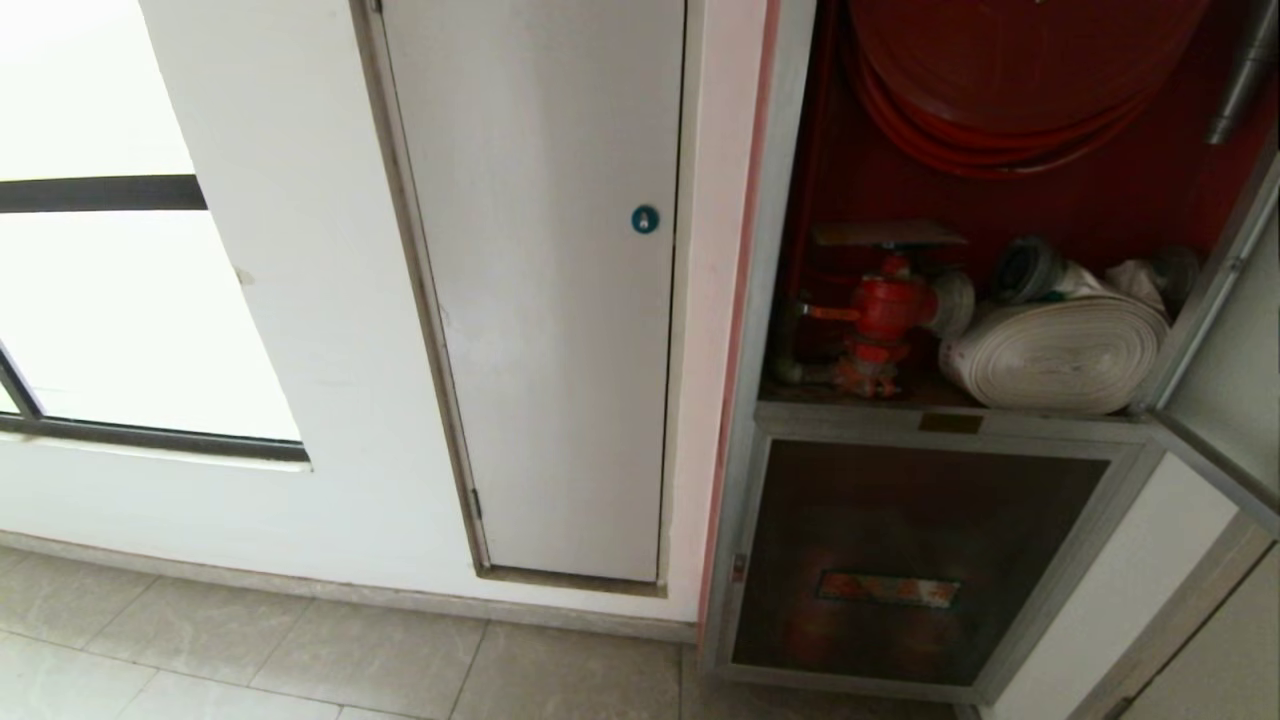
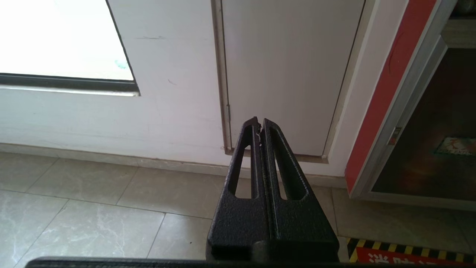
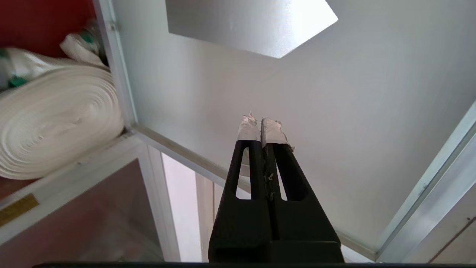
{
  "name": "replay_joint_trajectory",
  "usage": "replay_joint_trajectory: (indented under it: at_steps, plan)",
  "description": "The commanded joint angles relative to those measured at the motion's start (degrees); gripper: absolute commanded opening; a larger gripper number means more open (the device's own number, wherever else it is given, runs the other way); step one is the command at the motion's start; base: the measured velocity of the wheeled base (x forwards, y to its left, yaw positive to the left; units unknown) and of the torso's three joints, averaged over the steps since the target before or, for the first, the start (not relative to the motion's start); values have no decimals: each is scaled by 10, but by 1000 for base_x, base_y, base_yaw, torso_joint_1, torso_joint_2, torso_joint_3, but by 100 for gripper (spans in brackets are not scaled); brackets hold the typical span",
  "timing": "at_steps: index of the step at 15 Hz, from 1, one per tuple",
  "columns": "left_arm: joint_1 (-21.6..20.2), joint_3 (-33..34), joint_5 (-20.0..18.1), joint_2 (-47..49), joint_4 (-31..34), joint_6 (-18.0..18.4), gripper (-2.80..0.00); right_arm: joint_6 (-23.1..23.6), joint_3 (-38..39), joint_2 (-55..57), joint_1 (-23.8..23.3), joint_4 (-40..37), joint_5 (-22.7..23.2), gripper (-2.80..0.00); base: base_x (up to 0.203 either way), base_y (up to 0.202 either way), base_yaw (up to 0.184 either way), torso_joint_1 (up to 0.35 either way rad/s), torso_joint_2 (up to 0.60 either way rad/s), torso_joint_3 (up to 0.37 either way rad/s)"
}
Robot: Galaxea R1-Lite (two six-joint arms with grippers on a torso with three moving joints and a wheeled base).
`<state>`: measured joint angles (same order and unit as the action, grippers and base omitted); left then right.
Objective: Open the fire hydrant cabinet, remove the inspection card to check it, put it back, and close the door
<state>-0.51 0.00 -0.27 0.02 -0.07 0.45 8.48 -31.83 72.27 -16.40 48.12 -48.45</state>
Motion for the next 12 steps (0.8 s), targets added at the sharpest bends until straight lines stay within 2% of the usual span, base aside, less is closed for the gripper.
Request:
replay_joint_trajectory:
  at_steps: [1, 6, 12]
  plan:
    - [0, 1, 0, 0, 0, 1, -280, 1, -1, 14, 0, 2, -3, -280, 0, 0, 0, 0, 0, 0]
    - [0, 1, 0, 0, 0, 0, -280, -1, 27, -3, 6, 5, 9, -280, 0, 0, 0, 0, 0, 0]
    - [0, 1, 0, 1, 0, 0, -280, 14, 62, -121, 62, 0, 32, -280, 0, 0, 0, 0, 0, 0]
